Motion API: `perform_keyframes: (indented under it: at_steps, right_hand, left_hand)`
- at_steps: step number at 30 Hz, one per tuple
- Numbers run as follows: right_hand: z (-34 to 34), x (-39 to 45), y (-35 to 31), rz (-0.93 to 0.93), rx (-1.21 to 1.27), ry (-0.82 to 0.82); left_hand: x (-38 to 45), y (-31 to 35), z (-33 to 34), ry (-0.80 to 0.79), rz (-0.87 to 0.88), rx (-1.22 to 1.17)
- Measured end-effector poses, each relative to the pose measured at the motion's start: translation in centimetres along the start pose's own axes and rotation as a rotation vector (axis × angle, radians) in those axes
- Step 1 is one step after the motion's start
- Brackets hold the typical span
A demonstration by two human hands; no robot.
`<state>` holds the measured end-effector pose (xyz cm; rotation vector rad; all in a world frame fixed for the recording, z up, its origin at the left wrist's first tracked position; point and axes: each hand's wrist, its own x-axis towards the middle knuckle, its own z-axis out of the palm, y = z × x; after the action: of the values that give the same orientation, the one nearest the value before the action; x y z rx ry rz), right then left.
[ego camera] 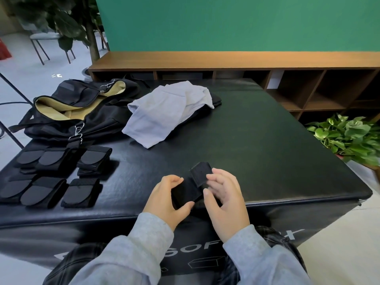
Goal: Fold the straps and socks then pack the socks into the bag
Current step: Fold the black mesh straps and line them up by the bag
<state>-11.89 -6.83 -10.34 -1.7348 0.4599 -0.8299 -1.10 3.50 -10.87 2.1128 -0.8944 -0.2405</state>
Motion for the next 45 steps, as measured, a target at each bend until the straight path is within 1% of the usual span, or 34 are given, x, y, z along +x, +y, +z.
perform_keyframes:
  at_steps: [2,4,7,9,12,15,17,22,25,28,31,33,34,36,37,38,41,45]
  right_hand:
    - [0.3,-0.3,-0.3,0.043,0.014,-0.064]
    - [0.6,-0.3,-0.4,0.044,-0.153,-0.123]
    - [1.1,0.0,0.4,-0.092,-0.461,-0.192]
    - [1.4,0.2,1.2,-0.198,-0.555,-0.133]
    - [1.6,0.4,2.4,-0.308,-0.549,-0.021]
    - [1.4,0.2,3.3,-0.371,-0.509,0.006]
    - [1.2,0.2,3.6,-0.391,-0.503,0.003]
    - [1.1,0.3,3.9,-0.396,-0.581,-0.065]
    - [1.0,0.1,3.4,-0.362,-0.599,-0.094]
    - [1.2,-0.3,2.8,-0.331,-0.635,-0.19]
    - [1.1,-0.4,1.6,-0.116,-0.522,-0.351]
    - [1.0,-0.3,0.1,0.072,-0.337,-0.399]
    - [0.8,-0.1,-0.8,0.164,-0.165,-0.4]
    - [0.5,0.3,-2.4,0.253,0.18,-0.334]
    - [0.5,0.5,-2.9,0.277,0.251,-0.287]
    - [0.6,0.7,-3.4,0.291,0.229,-0.257]
    - [1.7,1.1,-4.5,0.31,0.095,-0.258]
    - [3.5,1.4,-6.1,0.326,0.059,-0.307]
  left_hand:
    - [0.0,0.1,0.0,0.004,-0.008,-0.008]
    - [-0.1,0.2,-0.1,0.012,-0.019,-0.029]
    - [-0.1,0.1,0.0,0.011,-0.018,-0.056]
    - [-0.1,0.0,0.0,0.001,-0.009,-0.051]
    - [-0.1,0.1,0.0,0.001,-0.007,-0.043]
    - [-0.1,0.0,0.1,0.003,-0.003,-0.015]
    - [0.0,-0.1,0.1,0.001,0.007,0.004]
    - [-0.1,0.0,0.1,-0.002,0.032,0.029]
    - [-0.1,-0.2,0.1,0.003,0.067,0.056]
    - [0.0,-0.6,0.4,0.003,0.137,0.078]
    - [0.0,-0.8,0.5,0.015,0.173,0.116]
    - [0.0,-0.7,0.5,0.021,0.182,0.132]
    - [0.0,-0.5,0.4,0.018,0.178,0.137]
    - [0.1,-0.2,0.2,0.016,0.174,0.156]
    - [0.1,-0.1,0.1,0.016,0.175,0.171]
    - [0.0,0.0,0.0,0.014,0.175,0.186]
    - [-0.5,0.0,-0.5,0.026,0.158,0.222]
    - [-1.1,-0.5,-2.4,0.12,0.114,0.22]
